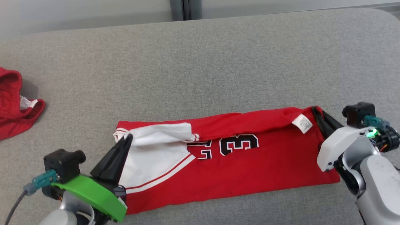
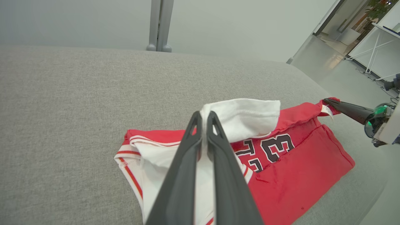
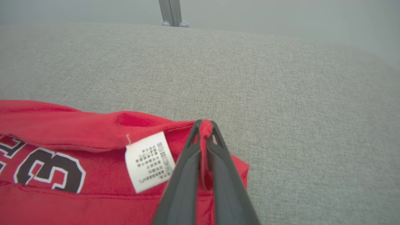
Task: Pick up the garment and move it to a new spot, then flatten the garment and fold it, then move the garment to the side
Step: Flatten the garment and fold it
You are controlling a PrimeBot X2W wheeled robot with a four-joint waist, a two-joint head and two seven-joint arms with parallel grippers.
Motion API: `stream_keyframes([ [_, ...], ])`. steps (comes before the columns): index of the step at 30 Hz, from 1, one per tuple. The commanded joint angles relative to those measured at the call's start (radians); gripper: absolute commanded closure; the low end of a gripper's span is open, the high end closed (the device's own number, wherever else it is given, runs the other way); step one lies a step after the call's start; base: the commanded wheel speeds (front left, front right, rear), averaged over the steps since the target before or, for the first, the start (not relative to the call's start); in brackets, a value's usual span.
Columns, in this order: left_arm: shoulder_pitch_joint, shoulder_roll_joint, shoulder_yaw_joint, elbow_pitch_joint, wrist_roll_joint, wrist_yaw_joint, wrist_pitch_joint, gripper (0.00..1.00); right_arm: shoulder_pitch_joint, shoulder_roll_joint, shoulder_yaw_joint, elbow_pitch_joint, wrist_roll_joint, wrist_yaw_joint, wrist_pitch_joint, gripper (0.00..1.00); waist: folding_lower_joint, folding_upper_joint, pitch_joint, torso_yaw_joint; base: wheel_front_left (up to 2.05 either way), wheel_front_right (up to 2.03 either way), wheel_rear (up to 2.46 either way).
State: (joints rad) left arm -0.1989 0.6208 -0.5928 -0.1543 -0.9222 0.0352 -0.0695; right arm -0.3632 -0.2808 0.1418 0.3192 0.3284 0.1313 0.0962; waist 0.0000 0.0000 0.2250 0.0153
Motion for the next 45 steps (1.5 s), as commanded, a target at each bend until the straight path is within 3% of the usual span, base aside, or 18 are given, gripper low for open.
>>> stream_keyframes([
  [1,0.032,-0.007,-0.004,-0.002,-0.007,0.007,-0.013,1.00,0.039,0.013,-0.013,-0.026,-0.007,-0.001,0.012,1.00,0.0000,0.0000,-0.009,0.004,0.00,0.00,0.00],
  [6,0.096,-0.030,-0.026,0.029,-0.027,0.004,-0.032,1.00,0.132,0.047,-0.070,-0.096,-0.042,-0.001,0.038,1.00,0.0000,0.0000,-0.016,0.001,0.00,0.00,0.00],
  [7,0.101,-0.031,-0.028,0.041,-0.026,0.004,-0.035,1.00,0.143,0.054,-0.077,-0.105,-0.047,-0.001,0.037,0.93,0.0000,0.0000,-0.017,0.001,0.00,0.00,0.00],
  [8,0.108,-0.039,-0.028,0.060,-0.032,0.008,-0.043,1.00,0.157,0.064,-0.086,-0.114,-0.052,-0.001,0.034,0.65,0.0000,0.0000,-0.019,0.000,0.00,0.00,0.00],
  [9,0.115,-0.042,-0.033,0.080,-0.030,0.005,-0.044,1.00,0.171,0.072,-0.095,-0.121,-0.059,-0.001,0.030,0.00,0.0000,0.0000,-0.022,-0.002,0.00,0.00,0.00],
  [10,0.118,-0.044,-0.037,0.096,-0.025,0.005,-0.049,1.00,0.180,0.081,-0.104,-0.127,-0.062,-0.001,0.026,0.00,0.0000,0.0000,-0.024,-0.003,0.00,0.00,0.00],
  [11,0.122,-0.050,-0.040,0.113,-0.023,0.003,-0.055,0.86,0.192,0.093,-0.114,-0.134,-0.067,-0.001,0.020,0.00,0.0000,0.0000,-0.028,-0.005,0.00,0.00,0.00],
  [12,0.128,-0.057,-0.040,0.125,-0.026,0.003,-0.061,0.53,0.202,0.100,-0.122,-0.137,-0.070,-0.001,0.017,0.00,0.0000,0.0000,-0.031,-0.006,0.00,0.00,0.00],
  [13,0.135,-0.065,-0.040,0.139,-0.035,0.002,-0.069,0.00,0.214,0.110,-0.138,-0.144,-0.074,-0.001,0.011,0.00,0.0000,0.0000,-0.034,-0.008,0.00,0.00,0.00],
  [23,0.163,-0.124,0.012,0.137,-0.007,0.039,-0.173,0.00,0.289,0.172,-0.294,-0.211,-0.120,-0.001,-0.028,0.00,0.0000,0.0000,-0.057,-0.005,0.00,0.00,0.00],
  [29,0.143,-0.159,0.043,0.149,0.057,0.056,-0.190,0.00,0.271,0.196,-0.307,-0.195,-0.146,-0.001,-0.037,0.00,0.0000,0.0000,-0.067,0.007,0.00,0.00,0.00],
  [37,0.118,-0.232,0.064,0.190,0.106,0.054,-0.195,0.00,0.244,0.216,-0.295,-0.046,-0.196,-0.001,-0.089,0.00,0.0000,0.0000,-0.071,0.038,0.00,0.00,0.00],
  [45,0.122,-0.251,0.083,0.212,0.127,0.038,-0.195,0.00,0.213,0.219,-0.320,0.134,-0.294,-0.001,-0.167,0.00,0.0000,0.0000,-0.072,0.060,0.00,0.00,0.00],
])
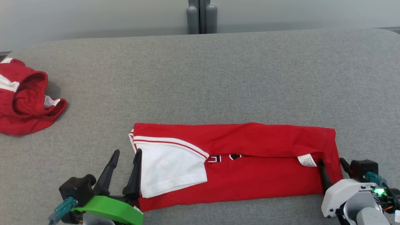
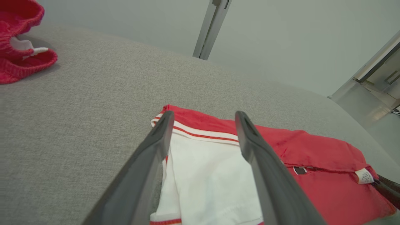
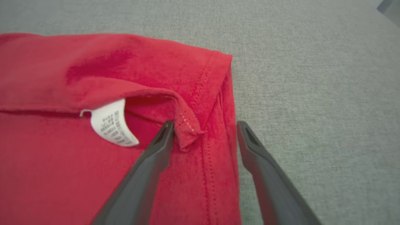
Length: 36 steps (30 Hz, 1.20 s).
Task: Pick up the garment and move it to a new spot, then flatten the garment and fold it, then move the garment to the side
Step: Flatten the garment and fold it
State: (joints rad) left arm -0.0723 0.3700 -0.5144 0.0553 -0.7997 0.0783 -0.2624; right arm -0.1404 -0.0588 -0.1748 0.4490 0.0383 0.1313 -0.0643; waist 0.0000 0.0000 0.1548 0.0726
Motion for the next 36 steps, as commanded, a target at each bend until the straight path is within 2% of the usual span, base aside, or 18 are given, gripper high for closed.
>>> stream_keyframes([
  [1,0.000,-0.002,0.008,0.003,0.008,-0.007,-0.003,0.00,-0.013,-0.002,-0.009,0.023,-0.009,-0.001,-0.014,0.00,0.0000,0.0000,-0.003,0.004,0.00,0.00,0.00],
  [10,0.024,-0.014,0.022,0.005,0.025,-0.017,-0.003,0.00,-0.081,0.005,-0.042,0.204,-0.003,-0.002,-0.080,0.00,0.0000,0.0000,-0.014,-0.003,0.00,0.00,0.00],
  [11,0.025,-0.014,0.023,0.005,0.026,-0.017,-0.003,0.00,-0.092,0.005,-0.040,0.224,-0.004,-0.002,-0.084,0.07,0.0000,0.0000,-0.015,-0.004,0.00,0.00,0.00],
  [12,0.026,-0.014,0.024,0.005,0.027,-0.017,-0.003,0.00,-0.100,0.006,-0.037,0.240,-0.007,-0.002,-0.088,0.47,0.0000,0.0000,-0.015,-0.005,0.00,0.00,0.00],
  [13,0.026,-0.014,0.024,0.005,0.028,-0.019,-0.003,0.00,-0.110,0.007,-0.029,0.261,-0.009,-0.002,-0.087,0.58,0.0000,0.0000,-0.014,-0.006,0.00,0.00,0.00],
  [15,0.025,-0.015,0.024,0.006,0.028,-0.019,-0.003,0.00,-0.126,0.008,-0.013,0.293,-0.006,-0.001,-0.092,0.96,0.0000,0.0000,-0.013,-0.006,0.00,0.00,0.00],
  [16,0.025,-0.015,0.024,0.007,0.029,-0.019,-0.003,0.00,-0.132,0.009,-0.007,0.304,-0.002,-0.001,-0.094,1.00,0.0000,0.0000,-0.012,-0.007,0.00,0.00,0.00],
  [20,0.024,-0.017,0.023,0.009,0.033,-0.016,-0.003,0.00,-0.163,0.005,-0.003,0.323,0.007,-0.002,-0.119,1.00,0.0000,0.0000,-0.012,-0.021,0.00,0.00,0.00],
  [26,0.005,-0.025,0.008,0.016,0.039,-0.026,-0.002,0.00,-0.209,-0.042,-0.033,0.303,0.027,-0.003,-0.126,1.00,0.0000,0.0000,-0.015,-0.053,0.00,0.00,0.00],
  [33,-0.019,-0.046,-0.021,0.031,0.047,-0.035,0.002,0.00,-0.206,-0.172,-0.122,0.233,0.056,-0.002,-0.084,1.00,0.0000,0.0000,-0.015,-0.080,0.00,0.00,0.00],
  [36,-0.027,-0.052,-0.027,0.037,0.049,-0.039,0.002,0.00,-0.195,-0.200,-0.159,0.198,0.068,-0.002,-0.065,1.00,0.0000,0.0000,-0.012,-0.087,0.00,0.00,0.00],
])
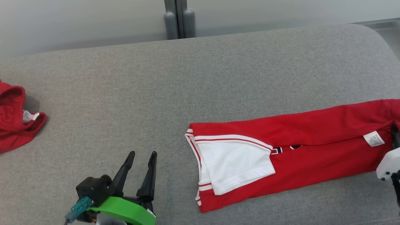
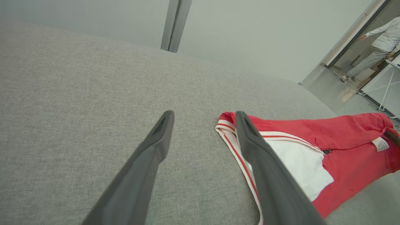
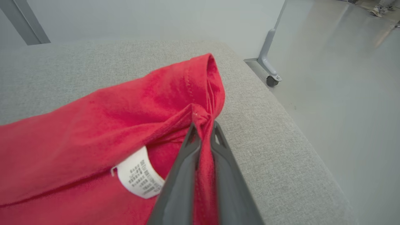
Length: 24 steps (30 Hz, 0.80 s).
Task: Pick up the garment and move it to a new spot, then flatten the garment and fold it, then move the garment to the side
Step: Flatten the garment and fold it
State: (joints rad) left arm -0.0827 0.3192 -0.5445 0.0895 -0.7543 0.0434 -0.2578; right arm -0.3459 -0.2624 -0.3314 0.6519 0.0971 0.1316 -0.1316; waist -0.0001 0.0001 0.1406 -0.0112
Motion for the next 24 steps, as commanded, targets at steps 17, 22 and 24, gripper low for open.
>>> stream_keyframes([
  [17,-0.030,0.015,0.018,0.014,0.016,0.006,-0.005,0.00,0.139,0.205,0.348,-0.403,0.285,-0.002,0.182,1.00,0.0001,-0.0001,-0.020,0.012,0.00,0.00,0.00],
  [22,-0.024,0.010,0.018,0.016,0.010,0.004,-0.006,0.00,0.167,0.210,0.526,-0.447,0.412,-0.002,0.170,1.00,0.0001,-0.0001,-0.030,0.035,0.00,0.00,0.00],
  [24,-0.025,0.006,0.017,0.018,0.010,0.002,-0.006,0.00,0.160,0.210,0.591,-0.433,0.457,-0.002,0.155,1.00,0.0001,-0.0001,-0.032,0.044,0.00,0.00,0.00],
])
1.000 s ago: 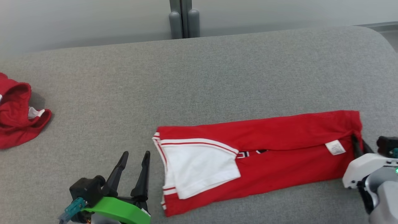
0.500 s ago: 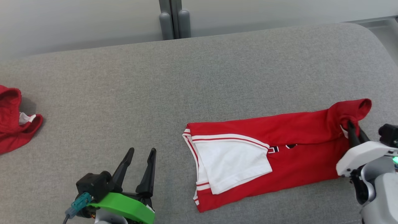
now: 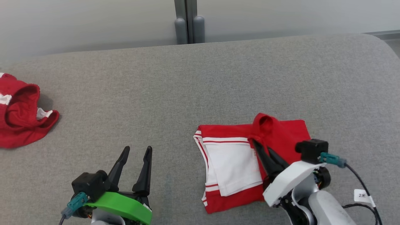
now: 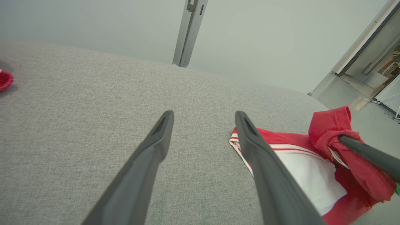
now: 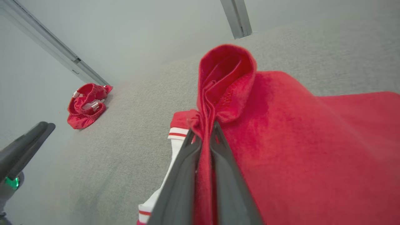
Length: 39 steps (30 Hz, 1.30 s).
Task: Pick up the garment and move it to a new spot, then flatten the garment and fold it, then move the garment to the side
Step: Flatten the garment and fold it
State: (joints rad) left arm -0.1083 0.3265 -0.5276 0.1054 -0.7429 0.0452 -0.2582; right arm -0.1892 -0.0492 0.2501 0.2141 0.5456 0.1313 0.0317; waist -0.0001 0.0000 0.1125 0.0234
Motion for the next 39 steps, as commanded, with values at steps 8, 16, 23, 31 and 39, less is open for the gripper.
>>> stream_keyframes([
  [8,0.000,-0.012,0.002,0.010,-0.001,-0.009,-0.007,0.00,-0.069,-0.003,0.217,0.118,0.108,-0.001,-0.061,1.00,0.0001,0.0000,-0.007,0.040,0.00,0.00,0.00],
  [16,0.004,-0.021,0.012,0.017,0.004,-0.011,-0.006,0.00,-0.152,-0.003,0.313,0.248,0.144,-0.001,-0.112,0.00,0.0001,0.0000,-0.004,0.048,0.00,0.00,0.00],
  [23,0.007,-0.035,0.005,0.025,0.013,-0.020,-0.006,0.00,-0.197,-0.003,0.369,0.274,0.179,-0.001,-0.176,0.00,0.0001,0.0000,-0.009,0.042,0.00,0.00,0.00],
  [31,-0.003,-0.059,0.001,0.040,0.035,-0.030,-0.007,0.00,-0.219,-0.004,0.237,0.315,-0.008,-0.001,-0.269,0.00,0.0001,0.0000,-0.031,0.026,0.00,0.00,0.00],
  [39,0.012,-0.124,0.101,0.044,0.133,-0.037,-0.006,0.00,-0.128,-0.003,-0.025,0.219,-0.266,-0.001,-0.295,0.00,0.0001,0.0000,-0.079,0.007,0.00,0.00,0.00],
])
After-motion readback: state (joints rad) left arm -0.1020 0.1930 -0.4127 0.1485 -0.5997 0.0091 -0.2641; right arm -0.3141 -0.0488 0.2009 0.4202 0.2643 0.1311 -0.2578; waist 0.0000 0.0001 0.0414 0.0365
